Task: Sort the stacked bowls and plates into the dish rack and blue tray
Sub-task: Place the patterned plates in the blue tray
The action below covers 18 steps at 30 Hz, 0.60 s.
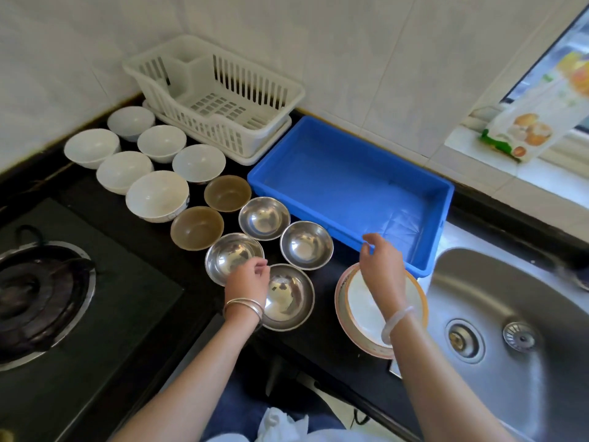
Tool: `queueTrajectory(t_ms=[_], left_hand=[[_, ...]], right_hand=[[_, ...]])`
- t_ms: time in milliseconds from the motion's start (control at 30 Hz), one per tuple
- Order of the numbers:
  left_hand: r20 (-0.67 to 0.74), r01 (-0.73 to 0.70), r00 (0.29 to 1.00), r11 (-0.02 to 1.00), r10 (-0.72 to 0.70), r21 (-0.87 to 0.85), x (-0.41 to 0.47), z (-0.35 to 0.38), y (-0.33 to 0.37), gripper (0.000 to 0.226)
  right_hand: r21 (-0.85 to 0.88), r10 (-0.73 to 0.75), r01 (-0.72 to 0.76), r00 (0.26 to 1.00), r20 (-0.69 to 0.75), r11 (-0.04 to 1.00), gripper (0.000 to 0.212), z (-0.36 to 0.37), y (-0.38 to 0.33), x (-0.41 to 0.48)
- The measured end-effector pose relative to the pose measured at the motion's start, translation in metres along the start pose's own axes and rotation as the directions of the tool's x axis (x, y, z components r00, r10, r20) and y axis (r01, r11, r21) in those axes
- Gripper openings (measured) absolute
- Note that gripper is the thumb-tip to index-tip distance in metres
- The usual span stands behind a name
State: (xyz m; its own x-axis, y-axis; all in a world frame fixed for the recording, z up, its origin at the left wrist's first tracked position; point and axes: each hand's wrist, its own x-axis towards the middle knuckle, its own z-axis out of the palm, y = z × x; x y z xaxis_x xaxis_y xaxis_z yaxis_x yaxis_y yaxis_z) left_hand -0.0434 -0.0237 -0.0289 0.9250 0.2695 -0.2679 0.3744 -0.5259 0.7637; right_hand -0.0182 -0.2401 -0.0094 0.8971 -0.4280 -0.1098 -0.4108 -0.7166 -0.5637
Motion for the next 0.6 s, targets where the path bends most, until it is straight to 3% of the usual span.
queueTrajectory(t_ms=[167, 267, 333, 467, 600], left_hand=[[0.258, -0.062, 0.964, 0.997, 0.069, -0.037, -0.008, 0.041, 0.032, 0.024], [0.493, -0.125, 0.865, 0.991, 0.090, 0.039, -0.020, 0.067, 0.044, 0.032], [0.574, -0.183, 0.814, 0.978, 0.093, 0.102, -0.027, 0.081, 0.049, 0.029], [0.553, -0.218, 0.829, 0.959, 0.084, 0.180, -0.034, 0.094, 0.053, 0.020], [0.515, -0.248, 0.849, 0.949, 0.117, 0.194, -0.029, 0.095, 0.056, 0.028]], right_hand=[[-0.097, 0.089, -0.095, 0.994, -0.065, 0.991, 0.039, -0.030, 0.065, -0.019], [-0.111, 0.191, -0.194, 0.981, -0.041, 0.975, 0.035, -0.035, 0.092, -0.029], [-0.080, 0.223, -0.226, 0.974, -0.046, 0.971, 0.028, -0.036, 0.102, -0.035], [0.090, 0.303, -0.296, 0.950, -0.078, 0.951, 0.023, -0.036, 0.107, -0.047], [0.186, 0.366, -0.347, 0.928, -0.076, 0.919, 0.021, -0.032, 0.102, -0.062]])
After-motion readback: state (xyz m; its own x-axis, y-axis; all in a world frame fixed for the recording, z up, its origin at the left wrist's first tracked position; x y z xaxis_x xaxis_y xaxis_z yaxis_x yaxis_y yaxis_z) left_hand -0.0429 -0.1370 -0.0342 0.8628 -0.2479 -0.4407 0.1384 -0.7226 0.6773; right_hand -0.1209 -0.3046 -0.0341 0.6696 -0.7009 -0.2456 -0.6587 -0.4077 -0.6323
